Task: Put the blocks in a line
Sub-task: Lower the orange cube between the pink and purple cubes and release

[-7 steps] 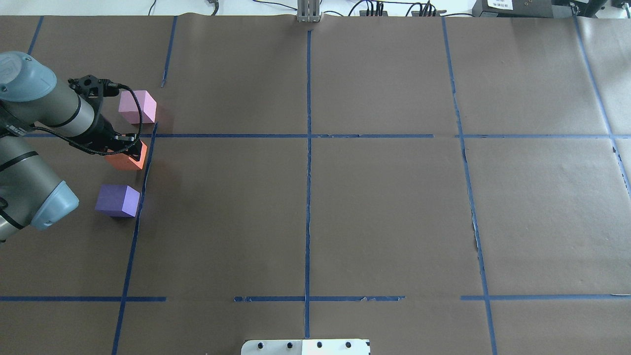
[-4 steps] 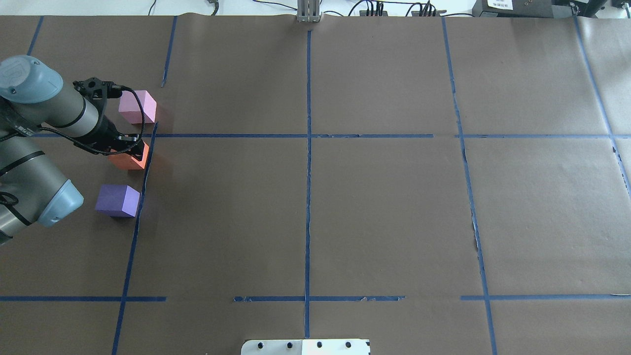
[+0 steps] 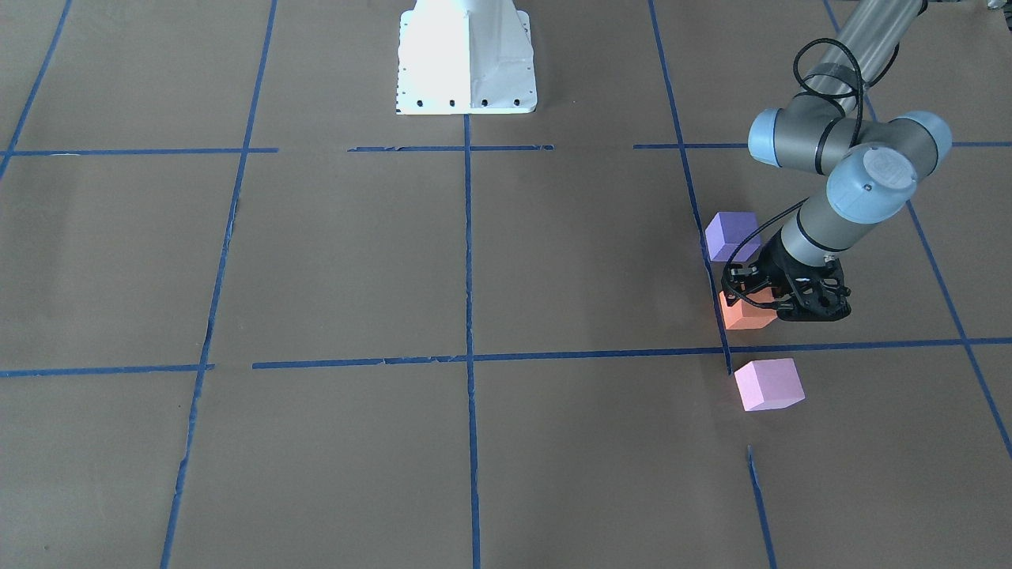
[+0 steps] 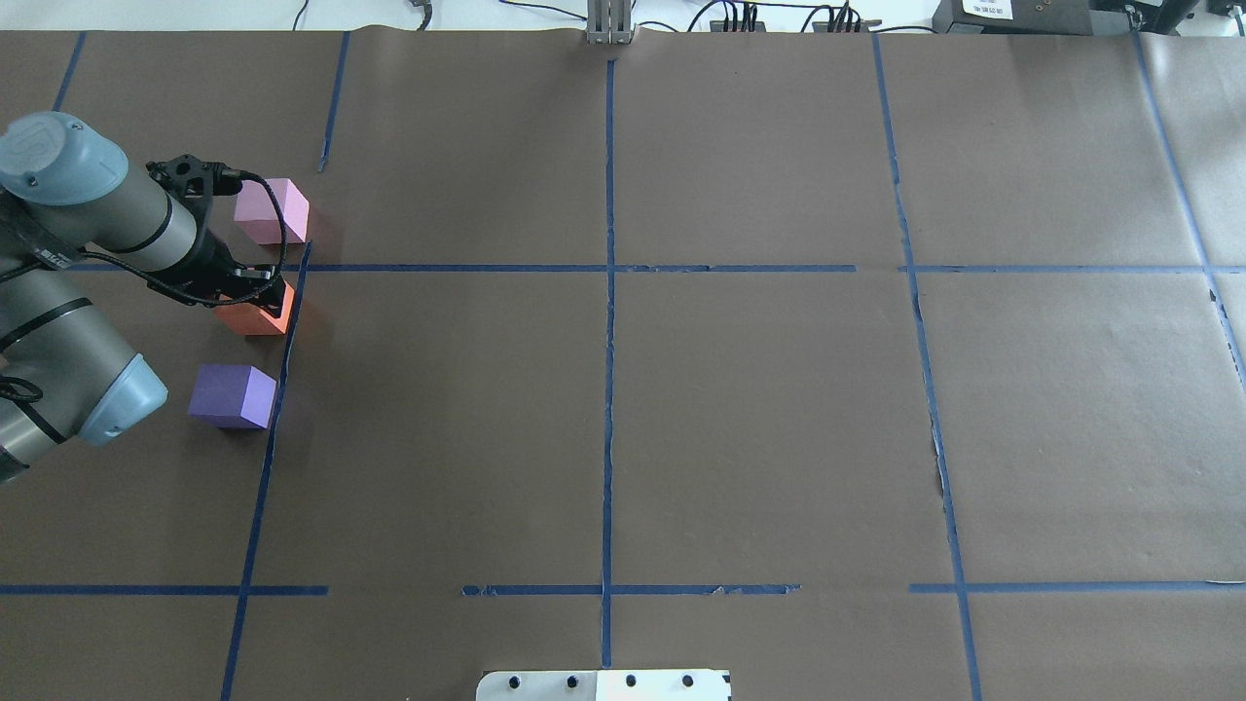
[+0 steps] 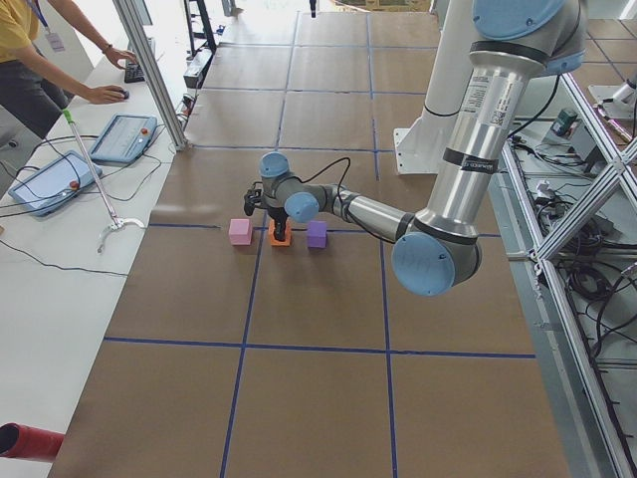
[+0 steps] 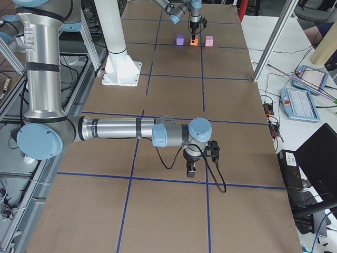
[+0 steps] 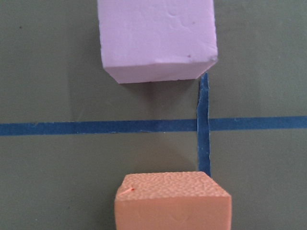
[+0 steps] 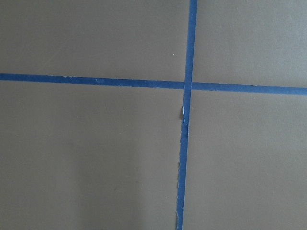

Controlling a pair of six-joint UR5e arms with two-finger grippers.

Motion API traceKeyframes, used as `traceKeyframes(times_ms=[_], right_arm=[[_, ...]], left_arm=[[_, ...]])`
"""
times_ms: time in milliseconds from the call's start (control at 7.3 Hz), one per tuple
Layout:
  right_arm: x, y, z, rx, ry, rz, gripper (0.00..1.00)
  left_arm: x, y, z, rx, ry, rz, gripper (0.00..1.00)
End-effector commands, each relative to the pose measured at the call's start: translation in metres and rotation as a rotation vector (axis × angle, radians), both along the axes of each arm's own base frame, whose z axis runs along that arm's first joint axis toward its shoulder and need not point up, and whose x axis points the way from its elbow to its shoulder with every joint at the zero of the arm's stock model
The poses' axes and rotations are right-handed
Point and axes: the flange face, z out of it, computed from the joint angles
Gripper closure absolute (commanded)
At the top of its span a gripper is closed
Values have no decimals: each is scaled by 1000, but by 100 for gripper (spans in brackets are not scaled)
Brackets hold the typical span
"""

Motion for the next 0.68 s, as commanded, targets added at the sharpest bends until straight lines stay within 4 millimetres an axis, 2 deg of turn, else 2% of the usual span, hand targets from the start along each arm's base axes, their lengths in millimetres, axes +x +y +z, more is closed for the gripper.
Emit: traceKeyframes(times_ms=[0, 137, 274, 411, 548], right_arm=[[0, 0, 0, 1, 0, 0, 0], [0, 0, 0, 1, 0, 0, 0], [0, 0, 0, 1, 0, 0, 0], [0, 0, 0, 1, 0, 0, 0], [0, 0, 0, 1, 0, 0, 0]], left_arm=[[1, -1, 0, 5, 4, 0, 12], [0, -1, 1, 13, 8, -1, 0], [-3, -3, 0, 16, 11, -6, 0], [-18, -11, -8, 32, 20, -30, 0], [-77, -30, -47, 82, 53, -121, 0]])
